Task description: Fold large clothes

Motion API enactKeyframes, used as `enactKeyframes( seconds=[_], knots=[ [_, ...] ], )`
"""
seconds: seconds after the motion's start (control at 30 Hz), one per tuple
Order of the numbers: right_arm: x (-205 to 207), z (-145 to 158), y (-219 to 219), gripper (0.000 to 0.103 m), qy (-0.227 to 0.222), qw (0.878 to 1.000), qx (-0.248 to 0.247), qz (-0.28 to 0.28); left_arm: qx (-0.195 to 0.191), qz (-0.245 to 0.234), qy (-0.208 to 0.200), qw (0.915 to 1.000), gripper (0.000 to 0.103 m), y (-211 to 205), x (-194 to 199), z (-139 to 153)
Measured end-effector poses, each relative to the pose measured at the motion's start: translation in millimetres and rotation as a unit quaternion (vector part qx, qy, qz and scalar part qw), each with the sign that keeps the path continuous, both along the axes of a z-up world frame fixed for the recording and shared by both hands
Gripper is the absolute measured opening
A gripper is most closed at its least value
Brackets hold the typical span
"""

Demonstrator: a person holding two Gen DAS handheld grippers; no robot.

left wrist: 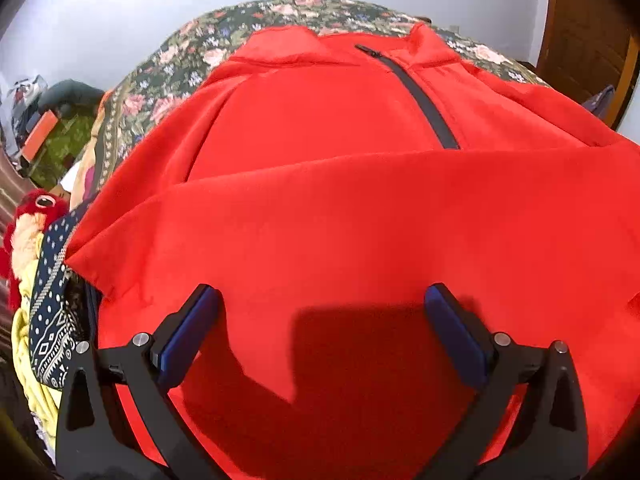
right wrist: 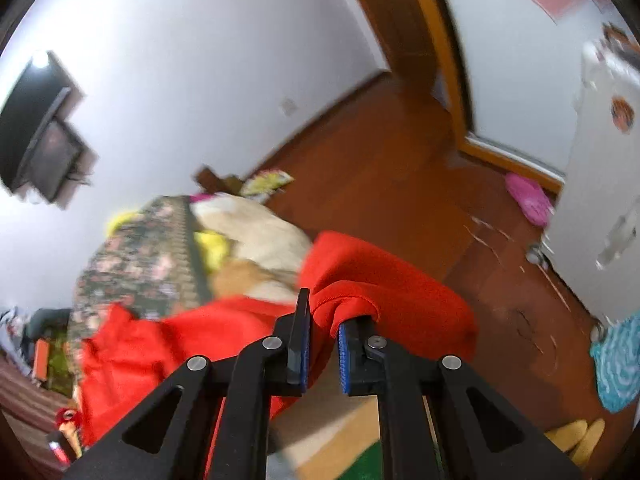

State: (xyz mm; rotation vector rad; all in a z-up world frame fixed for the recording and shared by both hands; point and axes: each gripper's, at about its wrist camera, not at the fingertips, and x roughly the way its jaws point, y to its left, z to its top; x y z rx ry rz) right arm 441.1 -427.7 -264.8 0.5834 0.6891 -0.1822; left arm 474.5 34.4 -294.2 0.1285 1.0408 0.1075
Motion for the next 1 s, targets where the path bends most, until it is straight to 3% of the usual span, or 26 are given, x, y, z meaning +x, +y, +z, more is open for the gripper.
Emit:
enactKeyframes(
  seconds=[0.13,0.27,0.4,0.53,0.67,0.77,0.83,0.93,1.0],
  knots=[
    [-7,64,51,0.008,-0.054,0.995,-0.052,0.062,-0.011,-0.009,0.02,0.9997,0.103,5,-12,5],
    [-17,120,123,0.008,-0.112,0.981,-0.089,0.135,-0.006,-0.02,0.003,0.9998,0.103,9,-37,18],
    [-25,140,206,0.008,-0.131,0.958,-0.117,0.225,-0.001,-0.039,-0.026,0.9989,0.103,19,-66,39],
    [-21,108,293,0.008,-0.086,0.937,-0.129,0.313,-0.017,-0.031,-0.044,0.9984,0.103,41,-91,55],
    [1,24,360,0.008,0.036,0.917,-0.113,0.381,-0.049,-0.01,-0.048,0.9976,0.103,71,-120,62],
    [11,-38,373,0.009,0.145,0.904,-0.077,0.394,-0.053,-0.001,-0.046,0.9975,0.103,93,-141,62],
    [15,-73,379,0.009,0.223,0.89,-0.061,0.393,-0.042,0.002,-0.046,0.9981,0.103,101,-151,60],
    [16,-82,377,0.009,0.236,0.886,-0.038,0.397,-0.022,0.001,-0.044,0.9988,0.103,108,-163,57],
    [20,-82,373,0.009,0.265,0.875,-0.023,0.404,-0.017,-0.002,-0.042,0.999,0.103,110,-171,54]
  ],
)
